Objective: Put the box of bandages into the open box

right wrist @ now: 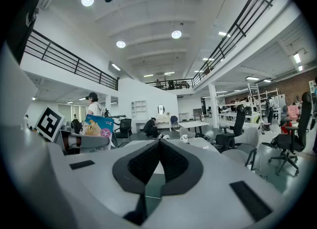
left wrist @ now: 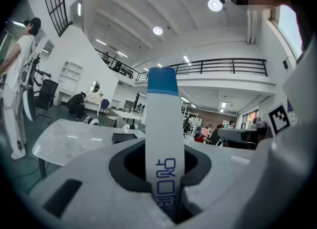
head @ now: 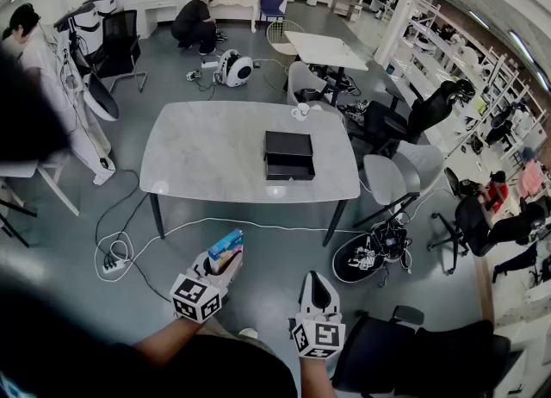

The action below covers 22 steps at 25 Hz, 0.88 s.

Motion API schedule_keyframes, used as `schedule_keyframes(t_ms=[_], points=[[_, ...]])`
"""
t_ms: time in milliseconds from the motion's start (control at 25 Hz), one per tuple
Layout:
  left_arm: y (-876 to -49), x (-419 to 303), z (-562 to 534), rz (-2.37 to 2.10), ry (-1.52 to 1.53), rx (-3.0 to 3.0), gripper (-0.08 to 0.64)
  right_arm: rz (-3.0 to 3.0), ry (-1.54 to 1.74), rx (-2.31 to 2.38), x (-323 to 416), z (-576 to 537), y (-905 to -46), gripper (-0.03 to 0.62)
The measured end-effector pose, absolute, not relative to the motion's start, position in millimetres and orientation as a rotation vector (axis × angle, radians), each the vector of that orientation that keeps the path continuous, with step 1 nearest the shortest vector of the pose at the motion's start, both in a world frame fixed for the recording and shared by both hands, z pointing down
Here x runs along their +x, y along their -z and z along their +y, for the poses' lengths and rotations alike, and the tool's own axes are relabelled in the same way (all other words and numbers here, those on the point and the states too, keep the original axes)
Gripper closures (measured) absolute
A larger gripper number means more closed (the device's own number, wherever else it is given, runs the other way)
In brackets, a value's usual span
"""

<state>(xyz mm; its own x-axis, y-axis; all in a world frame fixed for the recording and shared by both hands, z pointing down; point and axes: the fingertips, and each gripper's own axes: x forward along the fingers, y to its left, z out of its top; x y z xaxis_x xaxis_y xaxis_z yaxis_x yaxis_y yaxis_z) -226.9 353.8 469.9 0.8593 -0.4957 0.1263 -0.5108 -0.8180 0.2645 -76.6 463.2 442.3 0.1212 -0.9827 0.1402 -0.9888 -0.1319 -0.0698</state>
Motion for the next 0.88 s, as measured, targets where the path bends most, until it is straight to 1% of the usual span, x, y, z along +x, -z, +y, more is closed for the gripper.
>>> schedule_keyframes(t_ms=[280,520,680,880], points=[[-479,-221,362,-0.796,-0.063,2.753,0.469,-2.080,-0.211,2.317,-72,470,-453,0.581],[-484,-216,348,-0.796,-0.098,2.736,0.469,-2.103,-0.267,2.291,-74,450,-465,0.581],[-490,-201,311,-0.780,-0.102,2.735,0.469,-2.091,-0.265,2.270,-65,414,-471,0.581],[-506,-176,234,-0.751,-0.119,2.730,0.469,-2.073,-0.276,2.278,-47,338,-479,0.581]])
